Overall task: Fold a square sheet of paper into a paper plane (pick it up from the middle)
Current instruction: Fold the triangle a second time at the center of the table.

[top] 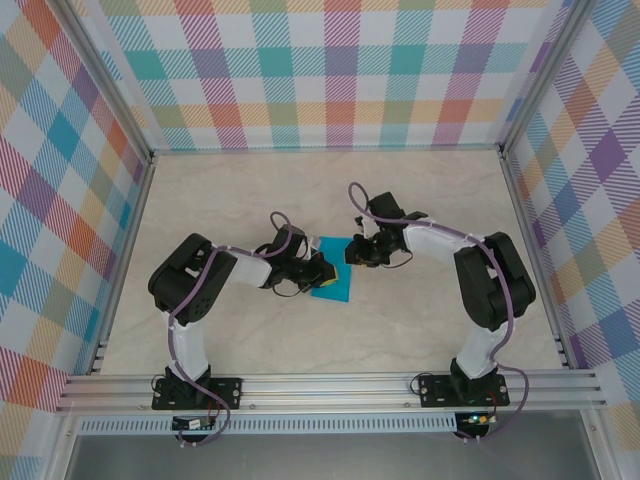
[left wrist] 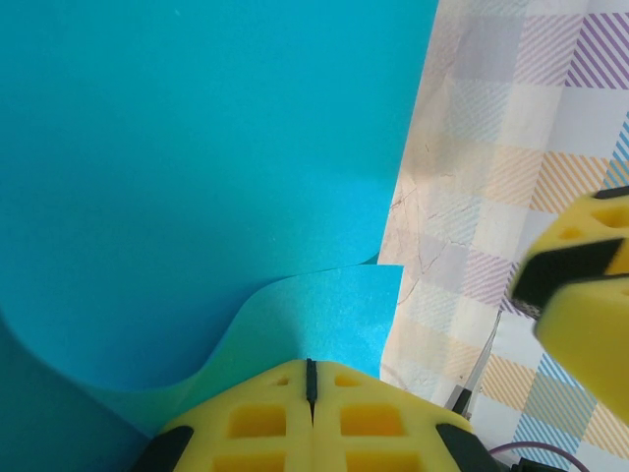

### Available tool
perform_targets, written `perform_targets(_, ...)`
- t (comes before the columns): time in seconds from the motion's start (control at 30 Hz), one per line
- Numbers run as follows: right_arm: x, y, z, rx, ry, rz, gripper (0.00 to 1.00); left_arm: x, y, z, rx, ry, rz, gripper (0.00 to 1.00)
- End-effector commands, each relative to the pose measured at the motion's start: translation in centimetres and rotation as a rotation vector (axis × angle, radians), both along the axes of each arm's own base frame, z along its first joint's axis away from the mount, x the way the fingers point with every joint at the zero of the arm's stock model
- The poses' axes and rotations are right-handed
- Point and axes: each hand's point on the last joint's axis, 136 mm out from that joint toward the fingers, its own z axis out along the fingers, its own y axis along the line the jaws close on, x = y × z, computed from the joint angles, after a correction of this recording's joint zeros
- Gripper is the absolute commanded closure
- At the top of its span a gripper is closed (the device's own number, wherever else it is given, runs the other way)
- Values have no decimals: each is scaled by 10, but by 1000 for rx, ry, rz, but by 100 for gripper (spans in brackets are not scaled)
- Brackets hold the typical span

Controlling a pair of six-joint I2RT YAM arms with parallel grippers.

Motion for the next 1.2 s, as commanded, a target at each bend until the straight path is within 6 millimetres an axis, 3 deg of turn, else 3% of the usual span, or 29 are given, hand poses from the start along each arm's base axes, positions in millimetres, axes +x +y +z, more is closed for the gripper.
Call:
perform_targets(0.0,-9,6,-1,51,43,7,82,-15,15,-31,110,78,23,98)
perform_targets(0.23,-13,16,-18,69,101,34,88,-14,16,-28,108,73,30,98)
perform_targets(0.47,-17,7,-40,-1,128,38,89,-11,15,-19,98,53,33,98)
perform_targets(0.87,-20,-3,-61,-72,144,61,90,8,-3,29,4,-50,17,96)
perform_targets(1.17,-17,1,-55,-54,129,65,89,13,5,9,89,-28,49,94)
